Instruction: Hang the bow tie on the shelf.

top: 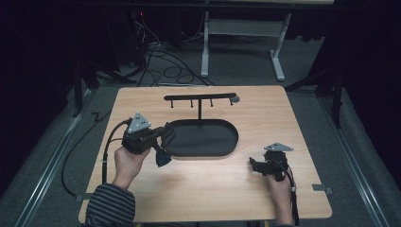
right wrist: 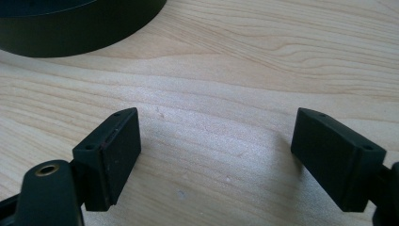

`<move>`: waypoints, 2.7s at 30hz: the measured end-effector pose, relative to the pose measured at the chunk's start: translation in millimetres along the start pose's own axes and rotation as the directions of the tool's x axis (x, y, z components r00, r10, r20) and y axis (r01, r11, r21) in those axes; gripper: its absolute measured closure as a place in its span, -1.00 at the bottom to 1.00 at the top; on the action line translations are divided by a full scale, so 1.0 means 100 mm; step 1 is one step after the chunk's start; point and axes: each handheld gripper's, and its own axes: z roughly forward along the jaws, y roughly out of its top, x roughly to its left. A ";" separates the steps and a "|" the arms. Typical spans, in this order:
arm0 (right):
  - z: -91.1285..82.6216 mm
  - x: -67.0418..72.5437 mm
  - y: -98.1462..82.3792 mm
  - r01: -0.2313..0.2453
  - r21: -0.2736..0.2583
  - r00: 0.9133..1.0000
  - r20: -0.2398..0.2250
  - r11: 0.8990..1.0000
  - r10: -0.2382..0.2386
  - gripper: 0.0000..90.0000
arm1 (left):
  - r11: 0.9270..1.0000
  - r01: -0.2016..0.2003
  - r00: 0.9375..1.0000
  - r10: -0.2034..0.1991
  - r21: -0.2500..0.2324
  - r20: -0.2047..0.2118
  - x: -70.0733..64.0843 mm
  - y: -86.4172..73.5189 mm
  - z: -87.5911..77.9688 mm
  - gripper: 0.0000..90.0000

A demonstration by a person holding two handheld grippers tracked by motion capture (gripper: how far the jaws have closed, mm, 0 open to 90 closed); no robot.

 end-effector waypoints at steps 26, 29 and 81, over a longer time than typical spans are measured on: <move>0.00 0.00 0.00 0.001 0.000 1.000 -0.001 1.000 -0.001 -0.61 | 1.000 0.012 1.000 -0.012 -0.002 -0.015 0.19 0.42 0.15 0.97; 0.00 0.00 0.00 0.001 0.000 1.000 -0.001 1.000 -0.001 -0.61 | 1.000 0.003 1.000 -0.003 0.002 -0.031 0.18 0.44 0.18 0.97; 0.00 0.00 0.00 0.000 -0.001 1.000 -0.002 1.000 0.000 -0.61 | 1.000 -0.002 0.989 0.000 -0.018 -0.149 0.26 0.52 0.46 0.89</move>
